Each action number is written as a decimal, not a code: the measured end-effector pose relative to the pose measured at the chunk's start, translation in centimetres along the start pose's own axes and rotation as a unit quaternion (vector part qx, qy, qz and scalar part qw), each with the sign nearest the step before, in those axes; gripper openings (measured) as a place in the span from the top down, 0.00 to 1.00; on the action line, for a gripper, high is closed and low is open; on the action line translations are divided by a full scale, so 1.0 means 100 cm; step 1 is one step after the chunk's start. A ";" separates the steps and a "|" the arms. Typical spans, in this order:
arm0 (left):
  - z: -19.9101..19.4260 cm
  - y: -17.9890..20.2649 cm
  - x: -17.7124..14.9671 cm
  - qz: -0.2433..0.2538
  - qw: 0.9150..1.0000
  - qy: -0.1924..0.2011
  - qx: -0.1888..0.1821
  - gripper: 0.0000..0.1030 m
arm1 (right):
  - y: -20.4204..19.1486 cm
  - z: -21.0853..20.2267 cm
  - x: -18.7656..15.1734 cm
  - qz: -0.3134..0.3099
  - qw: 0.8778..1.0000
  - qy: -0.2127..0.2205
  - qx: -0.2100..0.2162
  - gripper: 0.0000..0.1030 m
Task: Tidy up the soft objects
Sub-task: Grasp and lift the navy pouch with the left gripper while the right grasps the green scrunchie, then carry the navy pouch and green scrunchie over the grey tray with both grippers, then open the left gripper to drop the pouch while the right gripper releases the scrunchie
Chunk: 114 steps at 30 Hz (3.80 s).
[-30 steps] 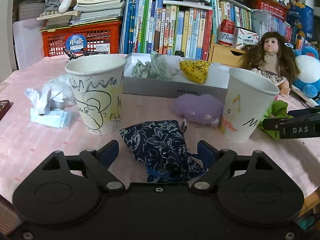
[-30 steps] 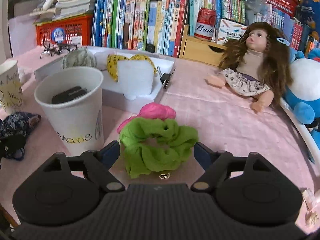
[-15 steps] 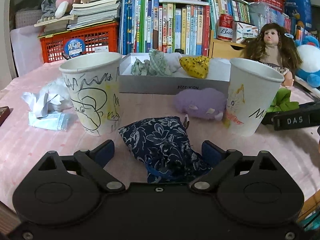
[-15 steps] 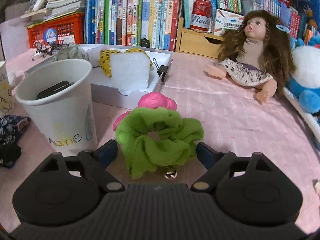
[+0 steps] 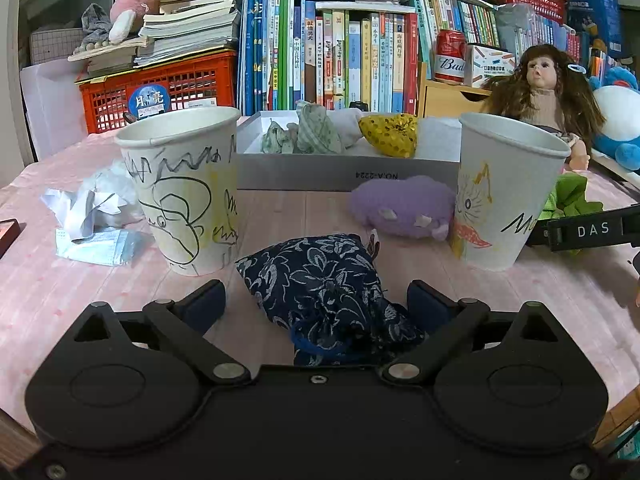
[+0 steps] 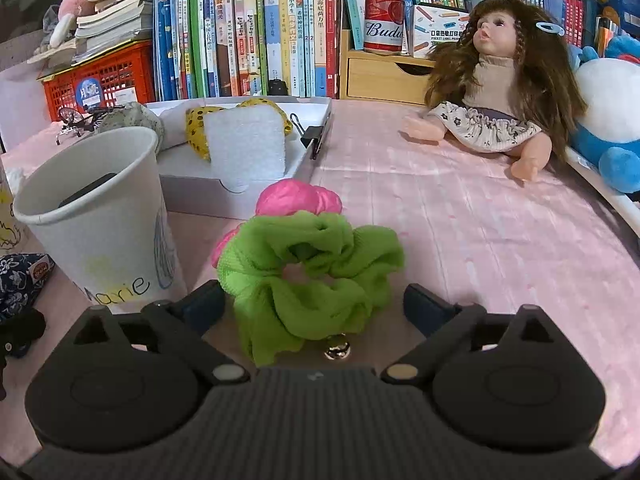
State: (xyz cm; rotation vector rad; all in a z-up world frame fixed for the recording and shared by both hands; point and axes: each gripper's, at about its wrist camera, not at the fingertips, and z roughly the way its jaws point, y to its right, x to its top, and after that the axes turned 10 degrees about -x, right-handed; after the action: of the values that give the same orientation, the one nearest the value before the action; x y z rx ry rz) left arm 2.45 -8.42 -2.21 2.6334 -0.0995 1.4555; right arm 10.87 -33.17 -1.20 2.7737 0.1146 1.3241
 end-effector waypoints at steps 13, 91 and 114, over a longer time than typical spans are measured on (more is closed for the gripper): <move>-0.005 0.004 0.010 0.018 0.999 -0.018 -0.019 0.57 | -0.001 -0.009 -0.005 0.010 1.000 0.017 -0.003 0.29; 0.182 -0.091 0.231 -0.079 0.955 -0.273 -0.089 0.59 | -0.066 0.088 0.157 -0.060 0.973 -0.206 0.080 0.62; 0.179 -0.068 0.241 -0.087 0.951 -0.260 -0.144 0.21 | -0.046 0.073 0.165 -0.012 0.981 -0.183 0.069 0.30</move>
State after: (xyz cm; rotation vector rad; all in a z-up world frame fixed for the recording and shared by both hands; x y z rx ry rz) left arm 31.11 -4.15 8.18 2.6225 -0.1146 0.6130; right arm 26.72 -27.21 6.61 3.0640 0.2258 0.8074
